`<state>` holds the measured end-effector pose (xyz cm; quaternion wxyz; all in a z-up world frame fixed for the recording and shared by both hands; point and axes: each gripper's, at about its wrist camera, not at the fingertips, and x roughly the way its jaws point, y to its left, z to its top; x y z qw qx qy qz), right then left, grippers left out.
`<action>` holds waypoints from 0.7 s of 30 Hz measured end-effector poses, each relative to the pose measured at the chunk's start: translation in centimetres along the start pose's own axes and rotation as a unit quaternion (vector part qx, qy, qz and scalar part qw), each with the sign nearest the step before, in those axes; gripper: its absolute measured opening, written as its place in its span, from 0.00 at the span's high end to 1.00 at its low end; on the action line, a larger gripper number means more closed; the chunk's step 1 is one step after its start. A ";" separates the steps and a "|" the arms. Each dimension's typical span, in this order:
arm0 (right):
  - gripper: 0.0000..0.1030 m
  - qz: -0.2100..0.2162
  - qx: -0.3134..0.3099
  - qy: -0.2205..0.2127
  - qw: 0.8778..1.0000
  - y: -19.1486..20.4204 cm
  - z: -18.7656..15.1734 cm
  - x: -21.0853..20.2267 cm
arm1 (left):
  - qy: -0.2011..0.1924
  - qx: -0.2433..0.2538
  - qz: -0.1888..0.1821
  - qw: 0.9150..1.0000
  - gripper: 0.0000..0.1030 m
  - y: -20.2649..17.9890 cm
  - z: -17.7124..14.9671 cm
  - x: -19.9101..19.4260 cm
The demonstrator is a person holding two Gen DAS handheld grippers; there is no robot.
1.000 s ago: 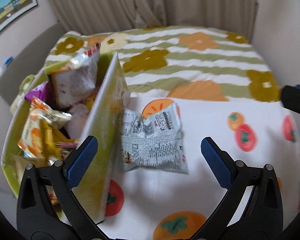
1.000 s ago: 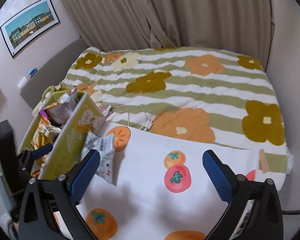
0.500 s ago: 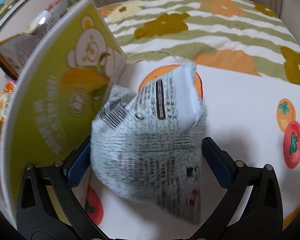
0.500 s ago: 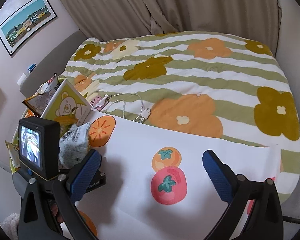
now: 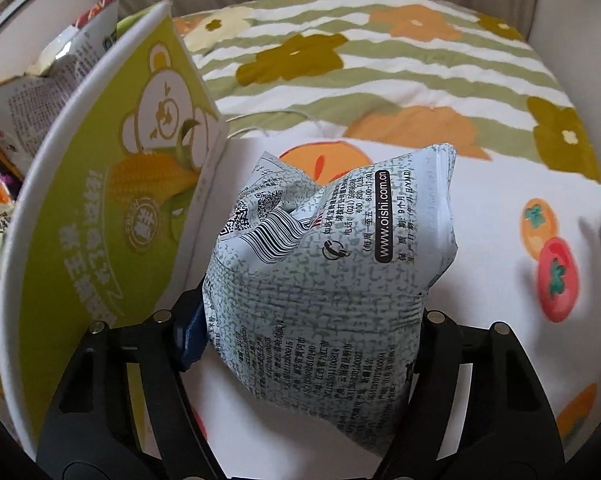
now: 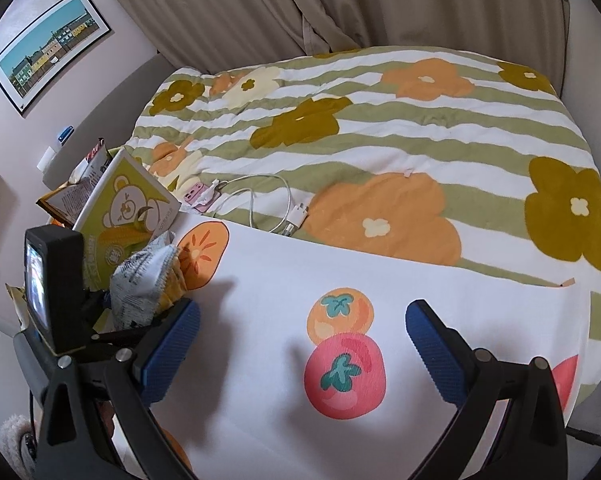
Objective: Organize snacks
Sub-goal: 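Carry the grey-white bag over the box and release it inside with the left tool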
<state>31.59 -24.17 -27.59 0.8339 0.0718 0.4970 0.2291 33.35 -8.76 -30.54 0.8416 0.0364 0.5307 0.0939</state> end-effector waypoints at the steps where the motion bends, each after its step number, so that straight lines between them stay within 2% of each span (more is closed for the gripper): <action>1: 0.01 -0.001 0.001 -0.001 1.000 0.1 0.0 -0.1 | -0.005 0.004 -0.006 1.000 0.32 -0.1 0.2 -0.6; 7: 0.01 -0.009 0.003 -0.016 1.000 0.9 0.0 -2.0 | -0.038 0.020 -0.035 0.998 0.32 -0.5 1.7 -4.8; 12: 0.01 -0.019 0.000 -0.044 0.999 2.8 0.3 -4.9 | -0.073 0.023 -0.058 0.995 0.32 0.9 2.5 -9.2; 18: 0.01 -0.035 -0.002 -0.071 0.997 6.9 1.0 -8.1 | -0.129 0.027 -0.085 0.988 0.32 5.7 3.5 -16.2; 21: 0.01 -0.036 0.012 -0.080 0.996 9.7 1.4 -9.3 | -0.161 0.038 -0.086 0.983 0.32 9.7 4.0 -19.6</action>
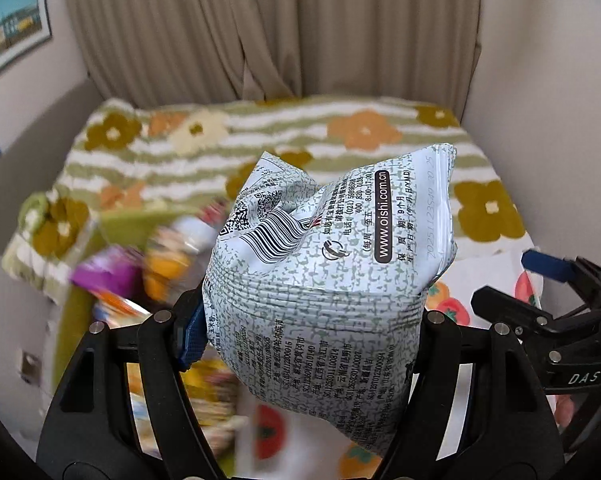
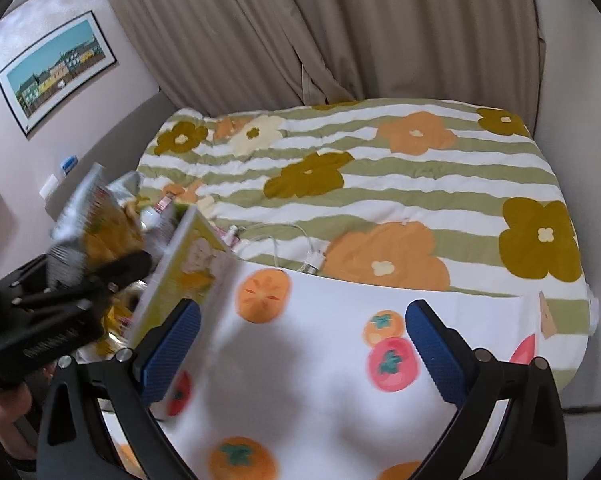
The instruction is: Organize snacks
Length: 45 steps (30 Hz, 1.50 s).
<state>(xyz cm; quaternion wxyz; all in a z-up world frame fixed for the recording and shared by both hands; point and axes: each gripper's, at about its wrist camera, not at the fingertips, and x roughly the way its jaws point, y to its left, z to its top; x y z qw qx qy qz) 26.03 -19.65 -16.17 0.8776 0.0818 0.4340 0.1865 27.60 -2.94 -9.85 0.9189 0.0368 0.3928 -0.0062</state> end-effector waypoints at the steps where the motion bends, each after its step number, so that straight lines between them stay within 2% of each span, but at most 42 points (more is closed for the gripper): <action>1: 0.01 0.001 0.004 -0.006 1.000 1.2 0.1 -0.4 | -0.005 0.005 0.000 1.000 0.32 1.0 0.2 -0.7; 5: 0.01 -0.001 0.013 -0.029 0.999 5.8 0.5 -1.4 | -0.008 0.016 0.007 1.000 0.32 6.7 0.6 -2.8; 9: 0.01 0.002 0.032 -0.043 0.999 10.6 0.6 -0.9 | 0.003 0.022 0.016 1.000 0.32 11.7 -0.3 -2.7; 15: 0.01 -0.011 0.045 -0.045 0.998 16.8 -0.6 0.9 | 0.034 0.017 0.001 0.999 0.32 19.1 -3.2 -0.7; 20: 0.01 -0.019 0.059 -0.032 0.998 19.7 -2.5 2.1 | 0.061 0.002 -0.008 0.998 0.30 22.4 -5.4 1.2; 24: 0.01 -0.027 0.060 -0.020 0.998 20.6 -3.5 2.6 | 0.066 0.004 -0.025 0.997 0.26 23.1 -6.1 2.2; 28: 0.01 -0.027 0.060 -0.011 0.998 20.7 -4.1 3.1 | 0.082 -0.009 -0.033 0.996 0.03 23.1 -6.6 3.0; 29: 0.01 -0.028 0.061 -0.010 0.998 20.5 -4.2 3.2 | 0.080 -0.012 -0.036 0.996 0.01 23.2 -6.8 2.8; 36: 0.01 -0.026 0.068 -0.006 0.997 21.1 -5.1 3.4 | 0.076 0.005 -0.037 0.996 0.01 22.7 -8.0 1.6; 45: 0.01 -0.046 0.063 -0.021 0.997 23.1 -5.4 1.6 | 0.056 0.002 -0.047 0.997 0.01 24.4 -8.8 -1.3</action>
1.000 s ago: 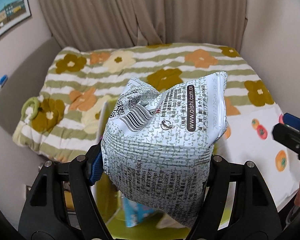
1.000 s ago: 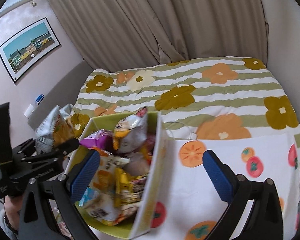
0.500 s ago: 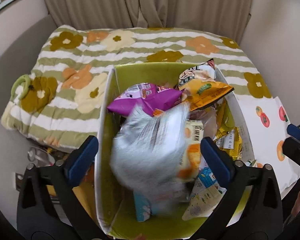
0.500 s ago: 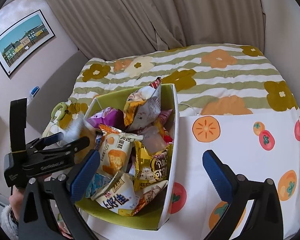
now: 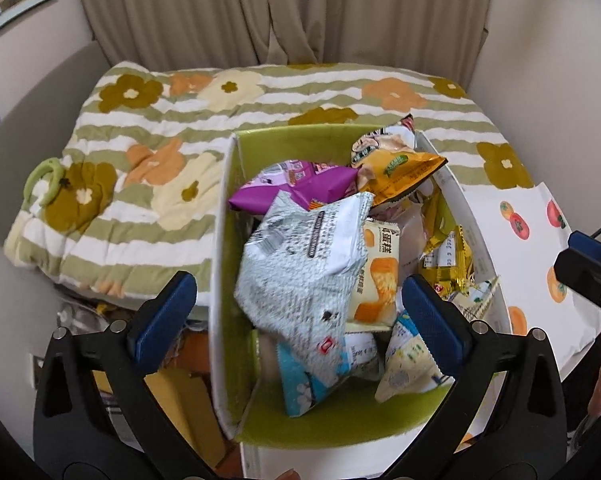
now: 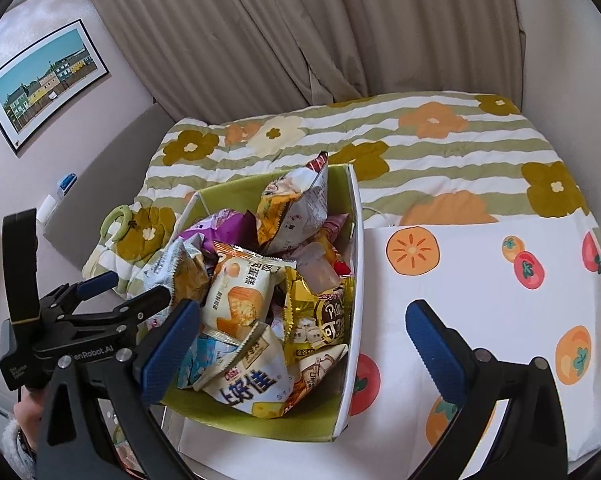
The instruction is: Organize snacks
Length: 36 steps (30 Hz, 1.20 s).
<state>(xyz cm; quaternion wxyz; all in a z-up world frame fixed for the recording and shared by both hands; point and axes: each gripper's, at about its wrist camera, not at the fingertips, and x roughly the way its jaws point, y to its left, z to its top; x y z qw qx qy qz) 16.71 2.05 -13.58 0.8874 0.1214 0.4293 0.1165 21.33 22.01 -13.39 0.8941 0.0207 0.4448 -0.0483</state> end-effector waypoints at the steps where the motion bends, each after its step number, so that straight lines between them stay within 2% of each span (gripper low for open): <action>1: 0.01 -0.004 -0.001 -0.003 1.000 0.2 0.0 -0.5 | -0.004 -0.004 0.000 1.000 0.01 0.3 0.0 -0.7; 4: 0.01 -0.016 -0.012 -0.018 1.000 0.9 0.4 -2.4 | -0.022 -0.014 0.003 1.000 0.01 0.7 -0.2 -3.3; 7: 0.01 -0.026 -0.022 -0.037 0.999 1.5 0.7 -4.9 | -0.064 -0.010 0.002 0.998 0.01 -0.4 -0.3 -8.0; 11: 0.01 -0.062 -0.030 -0.070 0.995 1.8 0.8 -8.7 | -0.121 -0.005 -0.002 0.993 0.01 -2.4 -0.9 -13.6; 16: 0.01 -0.108 -0.036 -0.118 0.986 1.0 -0.5 -14.3 | -0.168 -0.011 -0.025 0.985 0.01 -4.8 -2.8 -18.3; 19: 0.01 -0.134 -0.048 -0.129 0.981 0.4 -1.7 -16.5 | -0.177 -0.011 -0.024 0.984 0.01 -6.2 -3.8 -19.5; 24: 0.01 -0.147 -0.060 -0.157 0.975 -0.6 -3.8 -19.3 | -0.181 -0.008 -0.024 0.983 0.01 -8.4 -5.8 -20.3; 36: 0.01 -0.161 -0.061 -0.172 0.970 -1.8 -5.4 -20.9 | -0.181 -0.006 -0.025 0.983 0.01 -10.7 -7.3 -20.8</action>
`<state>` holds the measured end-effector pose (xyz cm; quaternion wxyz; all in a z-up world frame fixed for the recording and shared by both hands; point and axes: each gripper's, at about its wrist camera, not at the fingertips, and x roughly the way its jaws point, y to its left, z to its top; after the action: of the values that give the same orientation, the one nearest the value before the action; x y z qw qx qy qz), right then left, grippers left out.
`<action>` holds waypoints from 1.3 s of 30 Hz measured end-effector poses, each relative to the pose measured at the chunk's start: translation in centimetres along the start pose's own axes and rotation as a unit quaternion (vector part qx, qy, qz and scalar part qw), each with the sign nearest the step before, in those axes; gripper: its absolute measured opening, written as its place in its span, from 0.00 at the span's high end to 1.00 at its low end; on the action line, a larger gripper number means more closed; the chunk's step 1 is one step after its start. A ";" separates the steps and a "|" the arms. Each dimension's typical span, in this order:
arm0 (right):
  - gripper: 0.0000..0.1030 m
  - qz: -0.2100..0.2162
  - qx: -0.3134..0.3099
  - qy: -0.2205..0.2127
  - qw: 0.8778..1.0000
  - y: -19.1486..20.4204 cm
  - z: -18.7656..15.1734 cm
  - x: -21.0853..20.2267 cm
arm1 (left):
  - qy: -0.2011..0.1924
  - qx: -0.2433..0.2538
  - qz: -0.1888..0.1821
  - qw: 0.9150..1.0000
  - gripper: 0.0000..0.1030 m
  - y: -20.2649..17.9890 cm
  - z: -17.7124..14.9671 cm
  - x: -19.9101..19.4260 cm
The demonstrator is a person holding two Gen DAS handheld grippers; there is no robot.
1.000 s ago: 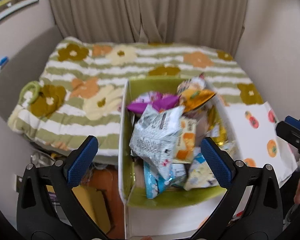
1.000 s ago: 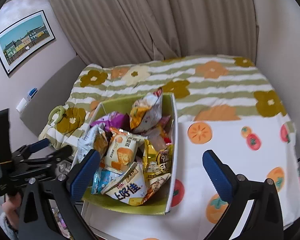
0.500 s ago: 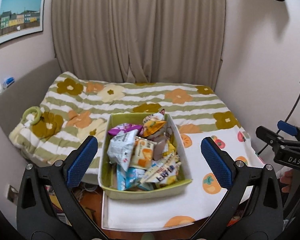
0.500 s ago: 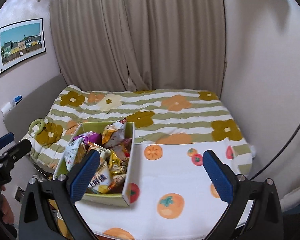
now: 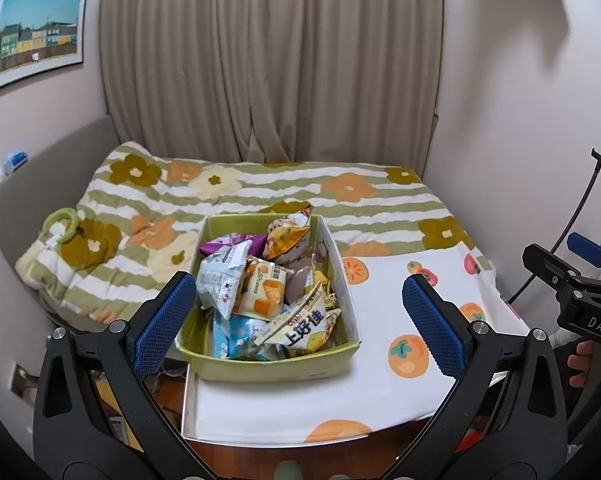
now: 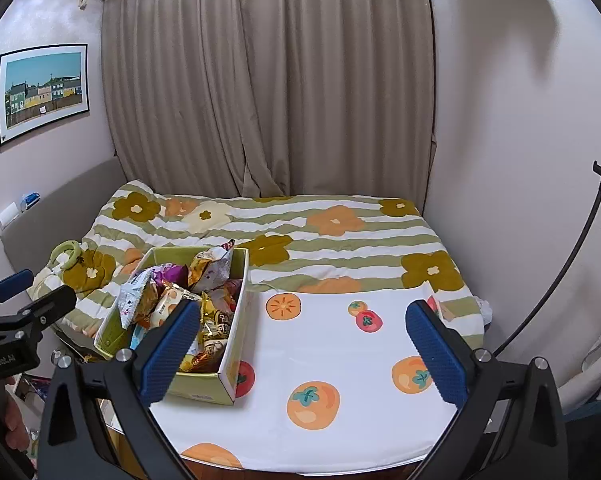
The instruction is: Organize snacks
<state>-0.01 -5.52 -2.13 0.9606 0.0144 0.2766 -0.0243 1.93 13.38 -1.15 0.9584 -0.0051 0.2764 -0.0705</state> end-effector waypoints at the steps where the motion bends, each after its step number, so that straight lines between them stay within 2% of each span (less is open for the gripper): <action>1: 0.01 -0.002 0.001 -0.001 1.000 0.0 -0.1 -0.2 | 0.000 0.001 -0.001 1.000 0.01 0.0 0.1 0.0; 39: 0.01 -0.027 -0.006 -0.002 1.000 0.3 -0.3 0.0 | -0.011 0.000 0.001 1.000 0.01 -0.3 0.2 -0.4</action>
<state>-0.13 -5.18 -2.36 0.9603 0.0016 0.2746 -0.0484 1.71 13.16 -0.75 0.9614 -0.0057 0.2662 -0.0696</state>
